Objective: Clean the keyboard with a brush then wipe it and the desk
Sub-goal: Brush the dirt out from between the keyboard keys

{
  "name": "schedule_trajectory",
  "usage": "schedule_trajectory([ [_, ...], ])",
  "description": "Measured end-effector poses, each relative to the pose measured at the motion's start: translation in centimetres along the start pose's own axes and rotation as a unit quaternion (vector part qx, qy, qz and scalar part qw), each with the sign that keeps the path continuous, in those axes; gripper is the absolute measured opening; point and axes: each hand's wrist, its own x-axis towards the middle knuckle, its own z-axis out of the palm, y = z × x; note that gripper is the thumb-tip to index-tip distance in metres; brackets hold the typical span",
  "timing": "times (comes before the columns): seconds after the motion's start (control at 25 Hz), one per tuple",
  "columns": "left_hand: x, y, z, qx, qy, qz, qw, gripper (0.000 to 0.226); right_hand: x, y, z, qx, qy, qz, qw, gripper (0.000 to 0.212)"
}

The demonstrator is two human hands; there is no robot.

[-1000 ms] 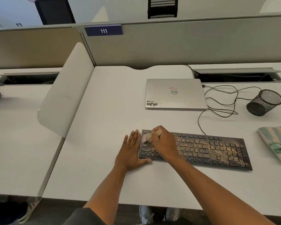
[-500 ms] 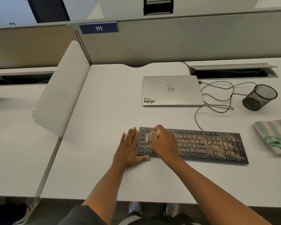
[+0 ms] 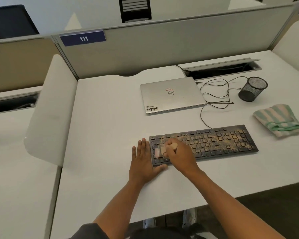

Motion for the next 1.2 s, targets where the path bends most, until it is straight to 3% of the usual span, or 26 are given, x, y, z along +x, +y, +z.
schedule_trajectory([
  [0.16, 0.0, -0.4, 0.5, -0.017, 0.018, 0.013, 1.000, 0.127, -0.8, -0.5, -0.4, -0.057, 0.063, 0.030, 0.996, 0.011],
  [0.32, 0.4, -0.6, 1.2, -0.029, 0.039, 0.020, 0.999, 0.127, -1.6, -1.7, 0.8, -0.001, 0.023, 0.024, 0.999, 0.012],
  [0.48, 0.2, -0.7, 1.0, -0.021, 0.032, 0.016, 0.999, 0.126, -1.2, -1.7, 0.8, -0.089, 0.067, 0.031, 0.993, 0.011],
  [0.64, 0.2, -0.5, 0.8, -0.020, 0.026, 0.014, 0.999, 0.126, -0.6, -2.2, 1.3, 0.020, 0.020, 0.032, 0.999, 0.011],
  [0.84, 0.2, -0.5, 0.6, -0.032, 0.026, 0.015, 0.999, 0.129, -0.9, -1.8, 1.6, -0.047, 0.080, 0.033, 0.995, 0.010],
  [0.96, 0.2, -0.5, 0.5, -0.029, 0.019, 0.012, 0.999, 0.130, -1.6, -1.8, 1.9, 0.020, 0.026, 0.011, 0.999, 0.012],
  [1.12, 0.1, -0.5, 0.5, -0.040, 0.026, 0.014, 0.999, 0.129, -2.2, -1.2, 1.8, -0.046, 0.070, -0.005, 0.996, 0.010],
  [1.2, 0.0, -0.6, 0.5, -0.040, 0.025, 0.017, 0.999, 0.129, -2.4, -0.9, 1.7, -0.014, 0.044, -0.035, 0.998, 0.012],
])
